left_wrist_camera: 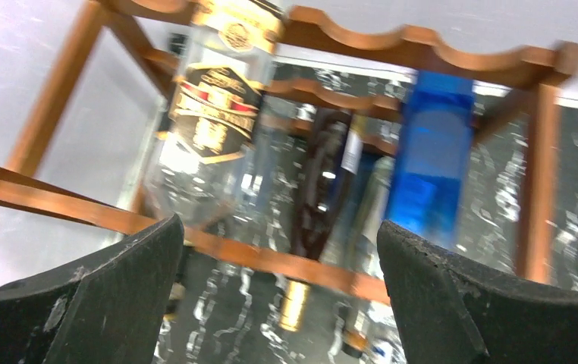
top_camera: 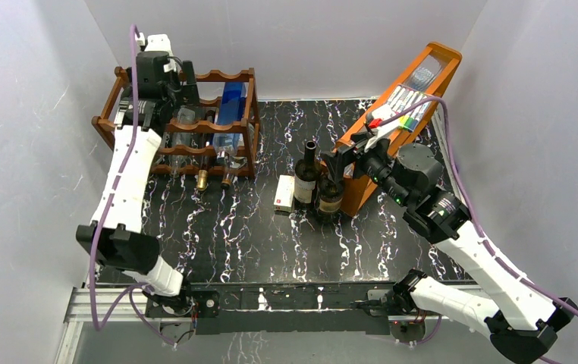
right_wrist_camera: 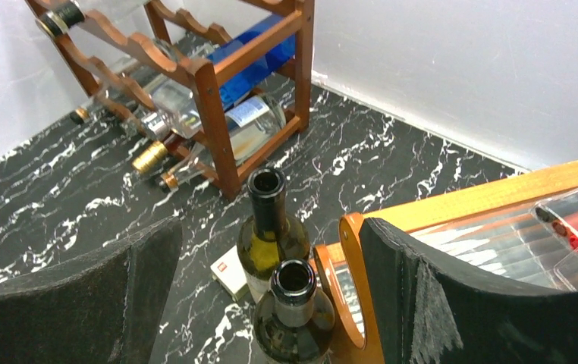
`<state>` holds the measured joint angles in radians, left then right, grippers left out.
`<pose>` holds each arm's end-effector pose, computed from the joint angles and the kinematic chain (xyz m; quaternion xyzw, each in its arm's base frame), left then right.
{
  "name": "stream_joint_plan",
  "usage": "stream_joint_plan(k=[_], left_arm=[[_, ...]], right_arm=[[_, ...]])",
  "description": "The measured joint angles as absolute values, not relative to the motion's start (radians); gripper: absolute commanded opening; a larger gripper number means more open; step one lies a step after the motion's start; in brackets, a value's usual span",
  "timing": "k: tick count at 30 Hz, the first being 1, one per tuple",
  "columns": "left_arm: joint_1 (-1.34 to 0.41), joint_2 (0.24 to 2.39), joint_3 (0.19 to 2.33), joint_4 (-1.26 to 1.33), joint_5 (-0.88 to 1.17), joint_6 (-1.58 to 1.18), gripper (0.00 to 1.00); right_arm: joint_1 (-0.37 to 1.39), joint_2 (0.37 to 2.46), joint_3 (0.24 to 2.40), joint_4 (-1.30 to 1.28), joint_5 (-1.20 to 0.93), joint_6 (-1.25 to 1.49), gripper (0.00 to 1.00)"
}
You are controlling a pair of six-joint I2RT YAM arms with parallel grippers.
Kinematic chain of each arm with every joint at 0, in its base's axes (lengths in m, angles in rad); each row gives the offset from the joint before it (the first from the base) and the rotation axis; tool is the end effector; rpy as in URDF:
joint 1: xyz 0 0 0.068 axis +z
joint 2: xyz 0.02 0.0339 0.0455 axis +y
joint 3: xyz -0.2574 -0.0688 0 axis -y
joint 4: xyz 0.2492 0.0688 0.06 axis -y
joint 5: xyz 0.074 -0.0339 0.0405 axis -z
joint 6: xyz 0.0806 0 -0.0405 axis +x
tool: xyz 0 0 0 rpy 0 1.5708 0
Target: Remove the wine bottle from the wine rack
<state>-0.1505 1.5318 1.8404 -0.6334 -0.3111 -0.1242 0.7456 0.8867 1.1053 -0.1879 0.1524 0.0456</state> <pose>0.3715 -0.0314 0.4555 -0.0798 0.8034 0.0457 0.5882 0.1855 0.1546 0.4303 -0.1867 0.6708 0.2269 0.6809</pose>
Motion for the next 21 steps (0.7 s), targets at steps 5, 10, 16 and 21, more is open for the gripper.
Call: stream_joint_plan(k=[5, 10, 16, 21], left_arm=[[-0.107, 1.645, 1.916, -0.577, -0.435, -0.011, 0.98], [-0.065, 1.811, 2.061, -0.525, -0.498, 0.072, 0.98], [-0.041, 1.955, 2.154, -0.504, -0.500, 0.121, 0.98], [-0.038, 2.026, 2.193, -0.501, -0.493, 0.140, 0.98]], right_arm=[[0.746, 0.897, 1.105, -0.229, 0.150, 0.030, 0.98], [0.746, 0.898, 1.106, -0.245, 0.123, 0.022, 0.98], [0.746, 0.891, 1.111, -0.276, 0.104, 0.019, 0.98], [0.746, 0.865, 1.111, -0.291, 0.105, 0.019, 0.98]])
